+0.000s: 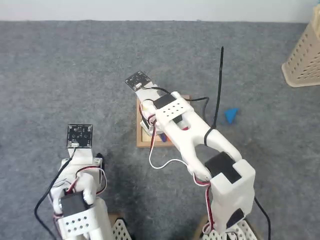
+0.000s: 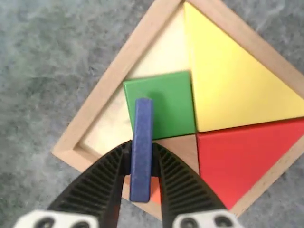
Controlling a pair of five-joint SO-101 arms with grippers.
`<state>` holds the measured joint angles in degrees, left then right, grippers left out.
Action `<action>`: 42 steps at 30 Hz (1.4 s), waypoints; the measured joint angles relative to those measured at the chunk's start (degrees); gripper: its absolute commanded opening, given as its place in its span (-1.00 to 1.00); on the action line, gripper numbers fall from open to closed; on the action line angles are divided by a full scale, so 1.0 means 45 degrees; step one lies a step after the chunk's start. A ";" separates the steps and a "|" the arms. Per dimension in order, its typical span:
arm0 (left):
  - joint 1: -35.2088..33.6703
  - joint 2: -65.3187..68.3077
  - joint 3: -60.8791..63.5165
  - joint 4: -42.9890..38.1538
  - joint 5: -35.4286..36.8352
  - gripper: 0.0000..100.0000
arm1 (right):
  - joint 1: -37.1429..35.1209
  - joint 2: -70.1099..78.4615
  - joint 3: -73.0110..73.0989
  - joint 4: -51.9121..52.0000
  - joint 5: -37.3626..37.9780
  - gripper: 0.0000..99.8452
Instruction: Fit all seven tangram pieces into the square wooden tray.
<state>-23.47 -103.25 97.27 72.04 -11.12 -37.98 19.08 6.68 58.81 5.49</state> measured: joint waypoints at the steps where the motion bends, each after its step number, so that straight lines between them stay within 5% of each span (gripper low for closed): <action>1: 0.0000 0.0000 0.0000 0.0000 0.0000 -0.66 | 0.0000 0.0000 0.0000 0.0000 0.0000 -0.74; 42: 0.0000 0.0000 0.0000 0.0000 0.0000 -0.66 | -0.0762 -0.2989 0.0078 0.1719 0.0098 -0.76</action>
<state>-23.47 -103.25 97.27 72.04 -11.12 -41.41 5.63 7.03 66.55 5.93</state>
